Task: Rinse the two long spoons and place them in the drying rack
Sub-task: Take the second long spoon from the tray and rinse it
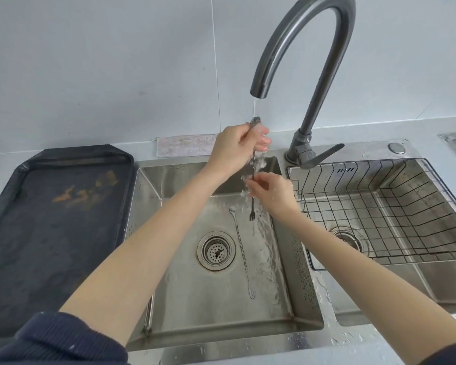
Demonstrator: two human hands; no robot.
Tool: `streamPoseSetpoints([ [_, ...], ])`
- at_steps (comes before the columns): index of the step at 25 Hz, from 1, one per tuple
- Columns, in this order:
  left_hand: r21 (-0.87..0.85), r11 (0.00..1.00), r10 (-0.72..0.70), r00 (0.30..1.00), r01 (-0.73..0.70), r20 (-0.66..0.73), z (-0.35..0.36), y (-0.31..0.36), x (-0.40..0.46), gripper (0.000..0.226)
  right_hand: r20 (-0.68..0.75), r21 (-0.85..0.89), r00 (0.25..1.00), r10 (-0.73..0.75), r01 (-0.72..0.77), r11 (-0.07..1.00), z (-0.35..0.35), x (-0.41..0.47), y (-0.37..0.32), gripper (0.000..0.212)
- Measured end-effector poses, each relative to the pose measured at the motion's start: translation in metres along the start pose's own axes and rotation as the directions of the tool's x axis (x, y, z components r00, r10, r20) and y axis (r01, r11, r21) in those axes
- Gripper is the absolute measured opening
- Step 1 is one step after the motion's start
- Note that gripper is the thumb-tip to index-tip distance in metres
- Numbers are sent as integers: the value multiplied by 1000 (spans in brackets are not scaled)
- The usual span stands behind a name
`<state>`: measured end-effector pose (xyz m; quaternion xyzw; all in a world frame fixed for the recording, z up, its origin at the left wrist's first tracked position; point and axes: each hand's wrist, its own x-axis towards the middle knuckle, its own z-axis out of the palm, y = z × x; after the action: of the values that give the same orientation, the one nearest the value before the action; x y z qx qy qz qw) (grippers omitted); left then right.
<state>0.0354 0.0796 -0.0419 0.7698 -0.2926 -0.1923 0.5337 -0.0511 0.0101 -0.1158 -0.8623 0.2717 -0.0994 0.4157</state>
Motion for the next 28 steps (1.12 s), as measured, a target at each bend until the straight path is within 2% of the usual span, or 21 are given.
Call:
streamPoseSetpoints([
  [3, -25, 999, -20, 1000, 19, -20, 2, 2, 3, 40, -8, 31, 1000, -10, 10, 999, -4, 1, -5, 28],
  [8, 95, 995, -20, 1000, 18, 21, 2, -2, -1, 25, -84, 100, 996, -37, 46, 994, -16, 11, -24, 23],
  [14, 241, 970, 51, 997, -38, -50, 0, 2, 2, 29, -105, 108, 993, -46, 58, 992, -16, 10, -29, 24],
  [17, 123, 992, 18, 997, -8, -78, 1, 1, 5, 38, -75, 102, 997, -36, 43, 994, -13, 11, -24, 24],
  [21, 63, 998, -12, 998, 16, -63, -2, 1, 5, 38, -66, 97, 997, -36, 42, 994, -12, 12, -25, 24],
  [24, 95, 995, 8, 999, -4, -39, -4, 2, 2, 31, -83, 126, 996, -45, 55, 990, -17, 14, -36, 24],
  [28, 200, 980, 35, 998, -26, -44, -5, -6, 3, 26, -98, 69, 994, -51, 58, 996, -21, 19, -42, 29],
])
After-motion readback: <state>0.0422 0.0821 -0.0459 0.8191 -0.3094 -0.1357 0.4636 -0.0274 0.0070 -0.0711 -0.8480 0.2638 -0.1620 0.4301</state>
